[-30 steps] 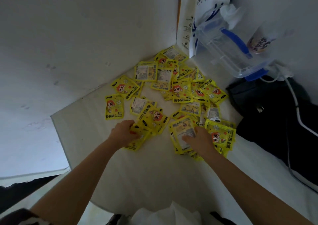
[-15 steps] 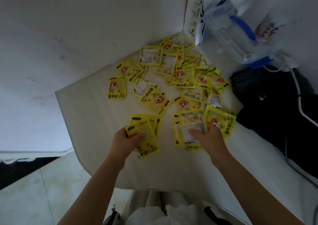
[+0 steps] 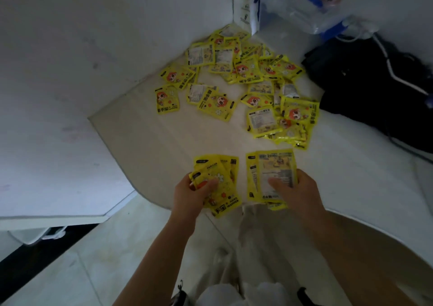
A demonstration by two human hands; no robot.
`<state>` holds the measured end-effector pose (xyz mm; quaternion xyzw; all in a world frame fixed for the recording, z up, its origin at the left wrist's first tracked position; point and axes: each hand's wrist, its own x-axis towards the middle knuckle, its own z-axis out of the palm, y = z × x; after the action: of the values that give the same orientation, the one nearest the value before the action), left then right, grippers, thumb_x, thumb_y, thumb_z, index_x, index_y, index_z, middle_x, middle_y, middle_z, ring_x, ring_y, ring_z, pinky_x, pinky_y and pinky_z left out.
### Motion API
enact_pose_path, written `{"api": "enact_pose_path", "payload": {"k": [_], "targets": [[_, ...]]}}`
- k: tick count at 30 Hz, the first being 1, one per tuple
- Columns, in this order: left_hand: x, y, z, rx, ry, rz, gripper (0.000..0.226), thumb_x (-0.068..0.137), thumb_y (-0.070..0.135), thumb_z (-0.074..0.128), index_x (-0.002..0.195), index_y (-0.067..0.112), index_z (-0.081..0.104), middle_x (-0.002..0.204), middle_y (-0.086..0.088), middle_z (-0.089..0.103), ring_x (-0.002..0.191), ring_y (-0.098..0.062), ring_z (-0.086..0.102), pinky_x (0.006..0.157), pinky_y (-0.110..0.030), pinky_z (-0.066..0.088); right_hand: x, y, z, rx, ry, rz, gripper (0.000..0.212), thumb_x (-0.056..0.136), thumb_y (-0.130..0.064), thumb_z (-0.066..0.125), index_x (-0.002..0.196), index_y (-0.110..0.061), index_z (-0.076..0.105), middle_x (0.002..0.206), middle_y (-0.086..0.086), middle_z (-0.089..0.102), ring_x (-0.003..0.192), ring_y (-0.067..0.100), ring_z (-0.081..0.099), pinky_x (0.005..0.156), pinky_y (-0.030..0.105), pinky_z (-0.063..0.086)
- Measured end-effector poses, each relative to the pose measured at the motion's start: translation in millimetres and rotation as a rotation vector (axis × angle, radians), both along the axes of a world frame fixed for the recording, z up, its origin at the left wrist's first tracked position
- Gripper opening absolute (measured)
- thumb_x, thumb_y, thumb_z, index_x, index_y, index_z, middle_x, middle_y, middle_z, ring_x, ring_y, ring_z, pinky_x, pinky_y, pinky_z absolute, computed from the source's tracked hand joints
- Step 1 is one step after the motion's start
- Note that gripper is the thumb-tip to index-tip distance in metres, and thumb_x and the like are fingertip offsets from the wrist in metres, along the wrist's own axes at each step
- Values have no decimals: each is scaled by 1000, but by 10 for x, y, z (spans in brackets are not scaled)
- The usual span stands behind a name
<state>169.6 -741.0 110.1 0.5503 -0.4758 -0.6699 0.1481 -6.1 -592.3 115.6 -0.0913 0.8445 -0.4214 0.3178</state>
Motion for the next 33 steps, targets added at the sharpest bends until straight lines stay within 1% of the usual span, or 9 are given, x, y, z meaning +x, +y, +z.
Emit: {"api": "enact_pose_path", "payload": {"k": [4, 7, 10, 13, 19, 24, 27, 30, 33], "targets": [[347, 312, 11, 19, 15, -66, 25, 79, 9, 76, 101, 10, 65, 97, -11, 74, 89, -29, 73, 76, -51, 59, 517, 359, 19, -40, -33, -127, 41, 77, -23, 78, 108, -12, 54, 91, 2, 66, 73, 9, 65, 55, 25, 52], [575, 555, 14, 8, -10, -115, 25, 78, 10, 77, 100, 11, 64, 95, -10, 74, 87, -27, 73, 74, -50, 60, 874, 697, 51, -67, -45, -207, 36, 77, -17, 78, 106, -14, 55, 83, -5, 64, 69, 4, 63, 52, 20, 47], [721, 810, 48, -11, -13, -165, 26, 78, 10, 78, 99, 12, 64, 94, -9, 74, 83, -25, 73, 70, -44, 61, 1129, 1076, 104, -71, -78, -262, 25, 77, -17, 78, 91, -22, 58, 80, -6, 65, 70, 8, 64, 57, 25, 50], [761, 1053, 108, -40, 9, -211, 31, 78, 9, 78, 102, 18, 61, 92, -4, 73, 81, -18, 72, 64, -36, 60, 1270, 1431, 121, -62, -74, -300, 25, 77, -18, 78, 82, -28, 56, 82, -5, 67, 75, 14, 67, 66, 32, 55], [729, 1658, 42, -81, -37, -356, 44, 73, 16, 82, 110, 18, 59, 99, -2, 72, 88, -17, 72, 74, -42, 60, 1458, 2194, 108, -94, -88, -407, 24, 78, -17, 76, 96, -21, 61, 87, -3, 70, 75, 11, 69, 57, 25, 53], [679, 2391, -16, -76, -77, -433, 37, 73, 16, 82, 104, 16, 63, 92, 0, 73, 81, -15, 72, 70, -38, 60, 1566, 2951, 28, -83, -97, -476, 24, 77, -17, 77, 90, -26, 58, 89, -2, 70, 78, 14, 70, 65, 32, 57], [686, 2888, -58, -72, -90, -452, 29, 73, 14, 81, 98, 14, 66, 85, -1, 73, 73, -13, 70, 64, -33, 59, 1615, 3448, 19, -91, -92, -503, 24, 78, -16, 77, 94, -24, 60, 88, -3, 71, 78, 14, 70, 67, 33, 58], [705, 3407, -85, -63, -93, -459, 29, 73, 12, 81, 97, 10, 66, 82, -2, 72, 73, -17, 70, 69, -37, 59, 1661, 3954, 24, -95, -84, -526, 24, 78, -16, 76, 95, -20, 60, 87, -2, 70, 75, 13, 69, 60, 27, 55], [693, 3892, -131, -44, -111, -463, 30, 72, 13, 82, 98, 11, 67, 87, -4, 74, 81, -23, 71, 75, -42, 60, 1704, 4452, 14, -96, -94, -544, 25, 78, -15, 76, 95, -20, 58, 88, 0, 70, 77, 17, 69, 63, 32, 58]]}}
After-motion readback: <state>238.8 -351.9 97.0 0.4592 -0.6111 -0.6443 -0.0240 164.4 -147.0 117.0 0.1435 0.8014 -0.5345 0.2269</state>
